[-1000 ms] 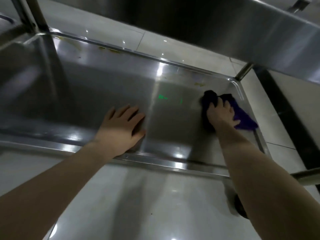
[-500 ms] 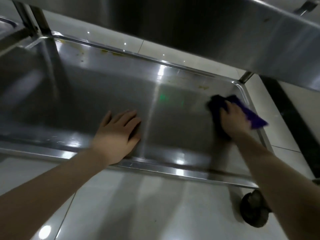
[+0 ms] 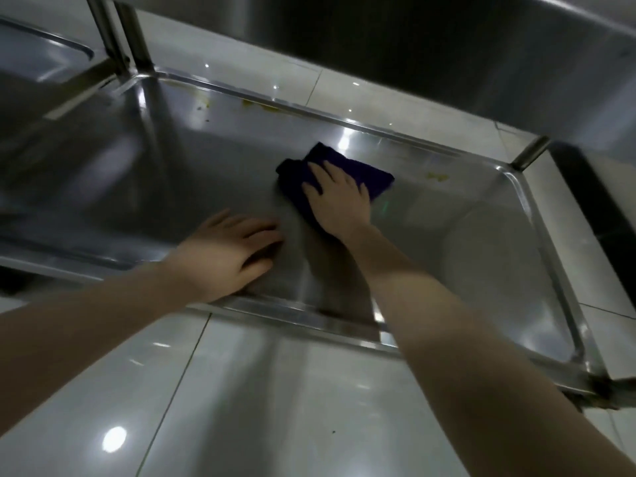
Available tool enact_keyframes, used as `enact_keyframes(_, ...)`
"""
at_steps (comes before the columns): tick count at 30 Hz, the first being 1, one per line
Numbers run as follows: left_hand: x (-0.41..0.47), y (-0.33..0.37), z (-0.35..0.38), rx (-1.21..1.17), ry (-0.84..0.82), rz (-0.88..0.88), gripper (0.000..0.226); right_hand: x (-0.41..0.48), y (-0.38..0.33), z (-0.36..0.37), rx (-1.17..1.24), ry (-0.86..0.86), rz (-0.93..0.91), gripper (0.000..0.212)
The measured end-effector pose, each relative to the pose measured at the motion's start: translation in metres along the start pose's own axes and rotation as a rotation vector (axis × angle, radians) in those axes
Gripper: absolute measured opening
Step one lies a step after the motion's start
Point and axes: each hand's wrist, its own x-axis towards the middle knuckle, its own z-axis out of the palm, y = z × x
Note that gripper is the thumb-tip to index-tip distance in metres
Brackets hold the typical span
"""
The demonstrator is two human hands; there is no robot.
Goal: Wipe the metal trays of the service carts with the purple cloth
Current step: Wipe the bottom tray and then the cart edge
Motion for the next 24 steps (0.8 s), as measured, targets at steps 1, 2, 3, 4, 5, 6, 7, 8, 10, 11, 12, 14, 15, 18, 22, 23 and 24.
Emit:
enact_keyframes(1,-0.010,-0.019,-0.005,0.023,-0.006,-0.020,0.063,-0.009,0.022,-0.008,-0.010,0.033,0.074,0.050)
enact_keyframes(2,-0.020,-0.037,-0.009,0.036,0.007,-0.056,0.068,-0.020,0.048,-0.018,-0.025,0.066,0.179,0.050)
enact_keyframes(3,-0.029,-0.054,-0.011,0.038,0.022,-0.103,0.070,-0.033,0.073,-0.029,-0.036,0.092,0.297,0.051)
enact_keyframes(4,-0.036,-0.067,-0.012,0.034,0.027,-0.153,0.072,-0.047,0.097,-0.040,-0.039,0.110,0.416,0.051)
enact_keyframes(5,-0.042,-0.075,-0.012,0.029,0.026,-0.194,0.072,-0.061,0.115,-0.051,-0.029,0.121,0.524,0.052)
enact_keyframes(6,-0.045,-0.078,-0.008,0.031,0.032,-0.218,0.070,-0.070,0.127,-0.059,-0.011,0.125,0.618,0.052)
enact_keyframes(7,-0.047,-0.080,-0.005,0.038,0.045,-0.227,0.069,-0.073,0.129,-0.064,0.006,0.122,0.684,0.052)
enact_keyframes(8,-0.047,-0.079,-0.001,0.041,0.053,-0.226,0.067,-0.069,0.122,-0.063,0.013,0.117,0.704,0.051)
enact_keyframes(10,-0.046,-0.078,0.001,0.033,0.047,-0.220,0.067,-0.051,0.083,-0.048,-0.013,0.099,0.614,0.050)
enact_keyframes(11,-0.046,-0.078,0.001,0.020,0.049,-0.226,0.068,-0.038,0.055,-0.033,-0.034,0.084,0.512,0.049)
enact_keyframes(12,-0.046,-0.080,0.000,0.008,0.055,-0.233,0.069,-0.022,0.022,-0.017,-0.042,0.065,0.396,0.050)
enact_keyframes(14,-0.046,-0.080,0.002,-0.002,0.078,-0.231,0.071,0.010,-0.046,0.015,-0.028,0.013,0.184,0.050)
enact_keyframes(15,-0.047,-0.080,0.003,-0.001,0.086,-0.226,0.072,0.023,-0.077,0.029,-0.021,-0.018,0.088,0.050)
enact_keyframes(18,-0.046,-0.082,0.001,-0.028,0.093,-0.214,0.074,0.044,-0.127,0.049,-0.017,-0.083,-0.090,0.051)
enact_keyframes(22,-0.053,-0.099,-0.011,-0.172,0.159,-0.186,0.073,0.021,-0.060,0.029,-0.069,0.003,-0.031,0.049)
enact_keyframes(23,-0.058,-0.112,-0.015,-0.157,0.179,-0.181,0.074,0.010,-0.028,0.018,-0.086,0.040,0.062,0.049)
enact_keyframes(24,-0.064,-0.127,-0.018,-0.115,0.185,-0.189,0.074,-0.003,0.005,0.004,-0.091,0.065,0.189,0.049)
